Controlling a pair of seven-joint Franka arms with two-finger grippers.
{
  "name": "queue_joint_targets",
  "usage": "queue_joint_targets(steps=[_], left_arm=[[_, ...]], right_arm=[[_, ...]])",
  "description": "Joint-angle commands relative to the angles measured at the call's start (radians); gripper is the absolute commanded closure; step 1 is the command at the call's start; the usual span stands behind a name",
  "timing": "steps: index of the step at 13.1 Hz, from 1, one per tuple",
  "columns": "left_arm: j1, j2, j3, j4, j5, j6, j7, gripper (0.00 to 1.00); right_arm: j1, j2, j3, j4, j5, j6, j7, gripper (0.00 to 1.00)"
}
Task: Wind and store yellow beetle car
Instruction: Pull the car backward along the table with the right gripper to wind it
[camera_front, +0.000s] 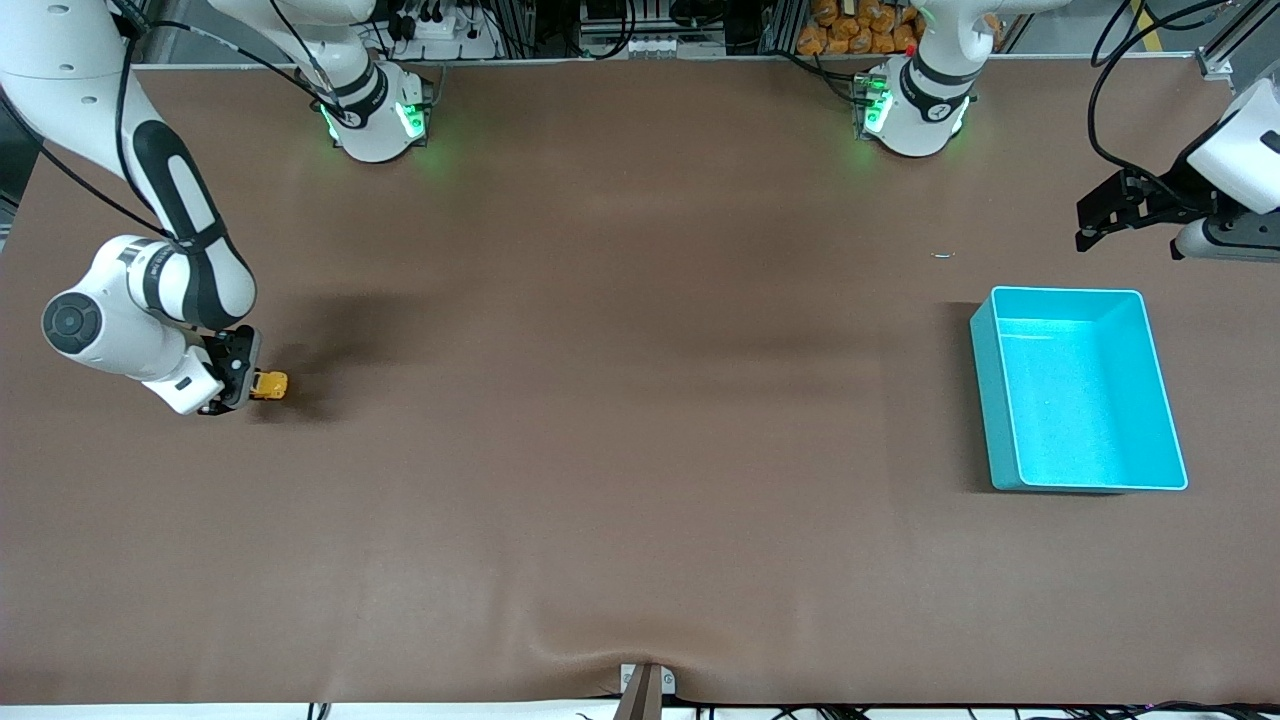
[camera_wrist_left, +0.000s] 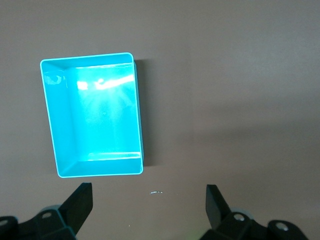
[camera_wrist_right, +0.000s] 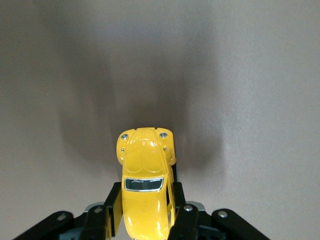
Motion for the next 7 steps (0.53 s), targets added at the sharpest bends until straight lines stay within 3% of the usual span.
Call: queue_joint_targets(steps=[1, 2, 7], left_arm=[[0.006, 0.0, -0.003, 0.007, -0.007, -0.001, 0.017, 0.0], [0.008, 0.001, -0.003, 0.007, -0.007, -0.001, 0.017, 0.0], [0.008, 0.001, -0.002, 0.007, -0.008, -0.003, 0.016, 0.0]], right_arm=[[-0.038, 0.11, 0.01, 0.056, -0.017, 0.045, -0.021, 0.45], [-0.055, 0.11, 0.01, 0.083, -0.007, 0.007, -0.022, 0.0], [-0.144, 0.11, 0.014, 0.34, 0.0, -0.374, -0.035, 0.0]])
